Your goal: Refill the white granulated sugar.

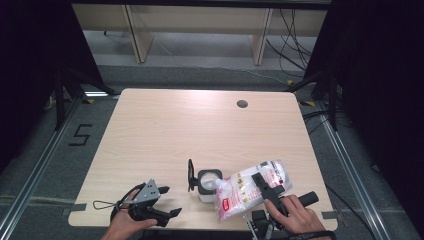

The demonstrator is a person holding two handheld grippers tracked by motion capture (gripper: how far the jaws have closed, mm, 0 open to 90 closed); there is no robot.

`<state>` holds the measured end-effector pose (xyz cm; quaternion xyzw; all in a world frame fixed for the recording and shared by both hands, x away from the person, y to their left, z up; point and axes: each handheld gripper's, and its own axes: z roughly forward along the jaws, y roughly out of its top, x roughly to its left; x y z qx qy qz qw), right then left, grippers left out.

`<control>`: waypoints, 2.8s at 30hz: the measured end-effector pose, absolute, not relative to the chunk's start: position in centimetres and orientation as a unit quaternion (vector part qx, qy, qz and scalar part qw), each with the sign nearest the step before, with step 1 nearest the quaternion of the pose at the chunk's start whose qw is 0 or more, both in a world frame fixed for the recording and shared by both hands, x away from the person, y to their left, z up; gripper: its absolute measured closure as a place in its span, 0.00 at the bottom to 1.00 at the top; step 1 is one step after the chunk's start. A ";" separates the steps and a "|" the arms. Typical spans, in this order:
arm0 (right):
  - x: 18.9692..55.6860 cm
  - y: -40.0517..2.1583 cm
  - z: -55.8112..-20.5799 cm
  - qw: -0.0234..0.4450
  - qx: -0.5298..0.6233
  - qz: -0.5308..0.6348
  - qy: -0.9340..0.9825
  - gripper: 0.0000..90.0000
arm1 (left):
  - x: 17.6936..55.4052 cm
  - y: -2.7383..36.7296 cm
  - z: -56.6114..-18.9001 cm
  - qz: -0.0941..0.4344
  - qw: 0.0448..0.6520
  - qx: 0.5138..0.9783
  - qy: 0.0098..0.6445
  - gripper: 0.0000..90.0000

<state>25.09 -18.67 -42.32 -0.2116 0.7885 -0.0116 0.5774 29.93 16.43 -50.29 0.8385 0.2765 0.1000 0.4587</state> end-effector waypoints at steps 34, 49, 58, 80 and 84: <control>24.9 -18.4 -42.1 0.579 -0.224 0.011 0.784 0.65 | 29.9 16.4 -50.3 0.100 0.460 0.838 0.277 0.19; 24.7 -18.6 -41.9 0.579 -0.205 0.009 0.789 0.65 | 29.9 16.4 -50.3 0.099 0.459 0.836 0.282 0.19; 24.7 -18.5 -42.0 0.575 -0.212 0.002 0.790 0.65 | 29.9 16.4 -50.3 0.098 0.459 0.837 0.280 0.19; 24.6 -18.1 -41.8 0.576 -0.223 -0.002 0.786 0.65 | 29.9 16.4 -50.3 0.099 0.460 0.837 0.280 0.19; 24.4 -18.1 -41.8 0.575 -0.215 -0.002 0.790 0.65 | 29.9 16.4 -50.3 0.100 0.459 0.837 0.282 0.19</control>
